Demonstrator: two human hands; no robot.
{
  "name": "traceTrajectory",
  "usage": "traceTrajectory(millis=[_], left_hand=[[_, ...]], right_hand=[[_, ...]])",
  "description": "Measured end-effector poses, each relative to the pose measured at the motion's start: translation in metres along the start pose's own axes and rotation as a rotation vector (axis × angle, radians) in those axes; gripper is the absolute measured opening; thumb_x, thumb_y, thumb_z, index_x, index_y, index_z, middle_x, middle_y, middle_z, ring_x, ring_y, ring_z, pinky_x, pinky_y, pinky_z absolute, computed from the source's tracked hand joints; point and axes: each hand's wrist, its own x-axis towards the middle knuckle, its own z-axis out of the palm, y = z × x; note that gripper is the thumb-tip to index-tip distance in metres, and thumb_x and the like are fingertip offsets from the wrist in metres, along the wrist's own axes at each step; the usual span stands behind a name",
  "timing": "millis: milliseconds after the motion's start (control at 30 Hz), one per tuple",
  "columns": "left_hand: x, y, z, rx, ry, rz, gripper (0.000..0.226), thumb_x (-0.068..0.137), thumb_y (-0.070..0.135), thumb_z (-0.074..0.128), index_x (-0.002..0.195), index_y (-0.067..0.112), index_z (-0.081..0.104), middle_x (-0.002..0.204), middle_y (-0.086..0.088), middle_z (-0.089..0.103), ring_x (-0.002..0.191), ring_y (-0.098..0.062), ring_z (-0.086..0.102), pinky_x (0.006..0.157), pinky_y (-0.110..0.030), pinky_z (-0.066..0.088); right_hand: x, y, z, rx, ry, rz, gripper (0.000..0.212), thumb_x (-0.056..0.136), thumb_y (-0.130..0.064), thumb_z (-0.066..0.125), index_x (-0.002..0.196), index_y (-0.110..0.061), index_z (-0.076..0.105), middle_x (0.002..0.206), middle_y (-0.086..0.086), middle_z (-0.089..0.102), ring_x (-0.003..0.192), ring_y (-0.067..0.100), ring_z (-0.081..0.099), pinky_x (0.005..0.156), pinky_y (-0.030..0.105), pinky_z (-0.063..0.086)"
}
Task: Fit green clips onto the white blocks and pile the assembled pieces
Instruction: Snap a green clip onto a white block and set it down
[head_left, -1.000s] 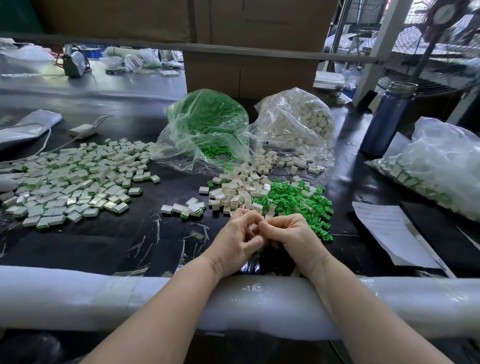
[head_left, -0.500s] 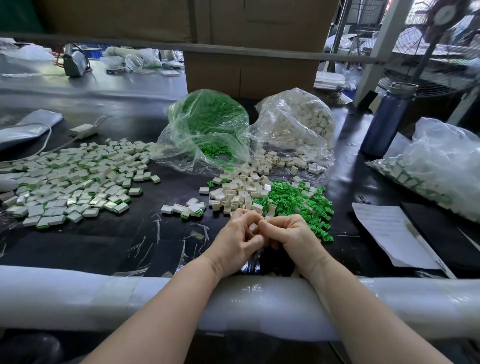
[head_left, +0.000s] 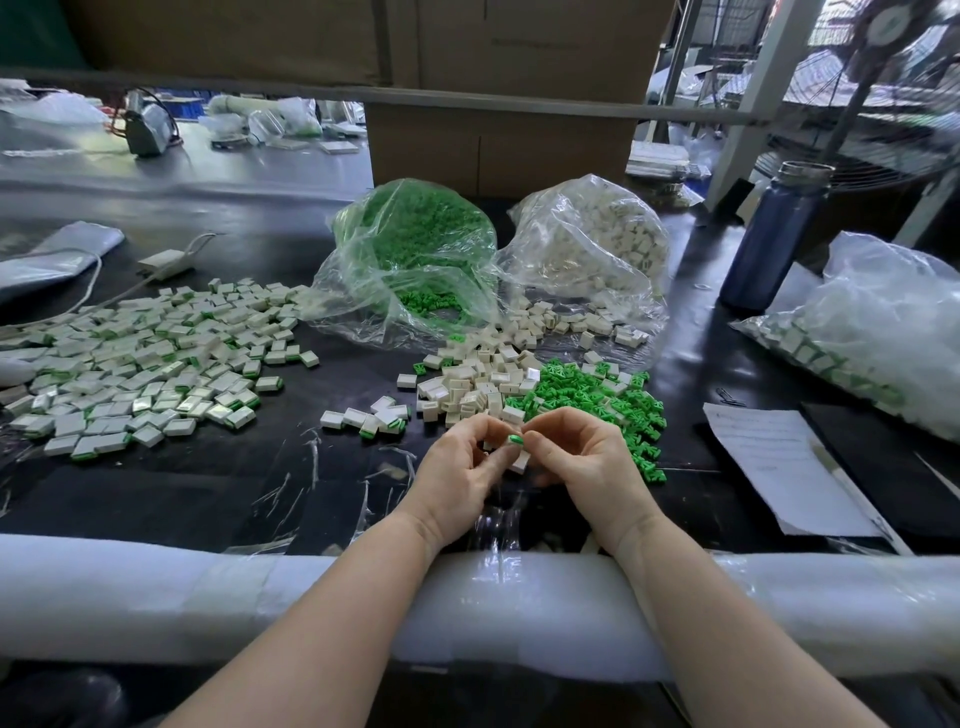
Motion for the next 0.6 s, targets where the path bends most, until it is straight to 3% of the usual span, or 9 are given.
traceTrajectory(millis=[167,267,367,433,600], left_hand=[[0.0004,-0.0015,0.0001,0.031,-0.018,0.019,0.004,0.089,0.016,0.06,0.089,0.02,0.06,0.083,0.002,0.062,0.073,-0.007,0.055,0.07,-0.013,0.045],[0.0003,-0.0018,0.0003,0.051,-0.011,0.029,0.005,0.089,0.015,0.06,0.091,0.019,0.062,0.089,-0.004,0.065,0.084,-0.015,0.06,0.074,-0.012,0.046],[-0.0004,-0.0013,0.001,0.052,-0.008,0.04,0.005,0.088,0.013,0.061,0.091,0.018,0.063,0.09,-0.006,0.066,0.087,-0.018,0.06,0.076,-0.013,0.046],[-0.0008,-0.0008,0.0013,0.048,-0.012,0.04,0.006,0.088,0.013,0.061,0.091,0.017,0.063,0.09,-0.007,0.066,0.086,-0.017,0.06,0.075,-0.013,0.046],[-0.0017,0.0012,0.0017,0.041,-0.017,0.038,0.007,0.088,0.014,0.061,0.091,0.02,0.063,0.089,-0.003,0.066,0.083,-0.01,0.059,0.074,-0.009,0.045]], right_hand=[[-0.0011,-0.0031,0.0004,-0.082,0.004,-0.055,0.008,0.079,-0.001,0.069,0.075,-0.007,0.066,0.065,0.006,0.062,0.053,0.01,0.055,0.051,0.022,0.048],[-0.0008,-0.0034,0.0012,-0.125,0.013,-0.068,0.015,0.079,-0.001,0.069,0.071,-0.013,0.065,0.059,-0.005,0.059,0.05,0.002,0.05,0.051,0.017,0.044],[-0.0003,-0.0026,0.0016,-0.194,0.019,-0.058,0.015,0.081,-0.004,0.069,0.071,-0.015,0.063,0.061,0.0,0.059,0.054,0.007,0.05,0.053,0.024,0.046],[-0.0006,-0.0024,0.0017,-0.223,0.019,-0.053,0.015,0.081,-0.006,0.068,0.072,-0.016,0.063,0.063,0.002,0.06,0.056,0.009,0.051,0.056,0.028,0.047],[0.0001,-0.0006,0.0035,-0.309,0.008,-0.047,0.015,0.086,-0.01,0.064,0.074,-0.017,0.057,0.065,-0.005,0.056,0.058,0.004,0.048,0.059,0.02,0.041]])
